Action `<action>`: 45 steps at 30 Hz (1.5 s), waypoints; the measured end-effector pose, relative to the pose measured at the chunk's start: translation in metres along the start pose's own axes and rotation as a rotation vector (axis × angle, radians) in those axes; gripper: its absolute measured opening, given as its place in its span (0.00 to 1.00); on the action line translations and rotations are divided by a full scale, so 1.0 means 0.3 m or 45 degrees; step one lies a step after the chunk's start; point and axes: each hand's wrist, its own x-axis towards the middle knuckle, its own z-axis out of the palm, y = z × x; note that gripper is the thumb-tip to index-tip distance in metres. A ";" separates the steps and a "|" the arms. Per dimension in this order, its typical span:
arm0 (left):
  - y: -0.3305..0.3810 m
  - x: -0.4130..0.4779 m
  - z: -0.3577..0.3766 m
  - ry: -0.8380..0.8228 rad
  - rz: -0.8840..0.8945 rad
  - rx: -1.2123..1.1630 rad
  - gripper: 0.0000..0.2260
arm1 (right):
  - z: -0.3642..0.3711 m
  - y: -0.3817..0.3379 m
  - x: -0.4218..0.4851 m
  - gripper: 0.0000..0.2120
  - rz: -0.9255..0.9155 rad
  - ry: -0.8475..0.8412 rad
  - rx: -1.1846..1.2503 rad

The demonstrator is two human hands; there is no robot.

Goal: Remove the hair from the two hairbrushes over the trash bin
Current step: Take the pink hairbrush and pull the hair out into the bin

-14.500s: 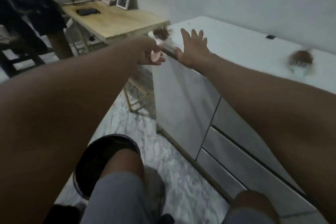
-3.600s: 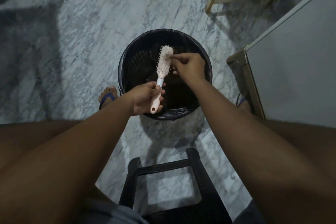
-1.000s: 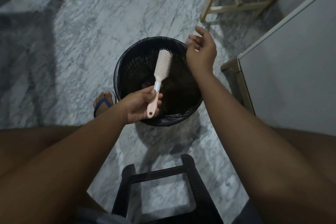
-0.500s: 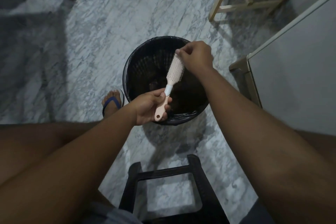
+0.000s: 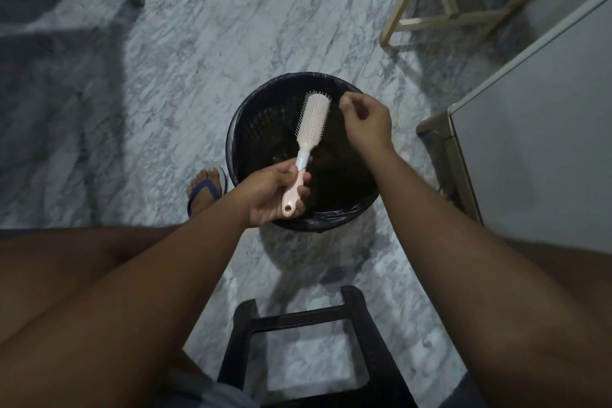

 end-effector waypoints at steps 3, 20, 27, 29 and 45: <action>-0.002 -0.001 0.005 -0.025 -0.027 0.112 0.17 | 0.005 -0.021 -0.001 0.22 0.020 -0.100 0.069; -0.021 0.010 0.003 0.055 0.000 -0.002 0.17 | 0.011 -0.107 0.028 0.16 0.118 0.207 0.208; 0.005 0.015 0.008 0.062 0.053 -0.062 0.19 | 0.016 -0.084 -0.035 0.10 -0.038 -0.116 -0.168; 0.008 0.012 0.012 0.054 0.054 -0.056 0.18 | 0.018 -0.066 -0.060 0.14 -0.092 -0.224 -0.144; 0.026 0.020 0.004 0.065 0.030 0.000 0.16 | -0.017 -0.055 -0.033 0.07 -0.145 0.090 -0.161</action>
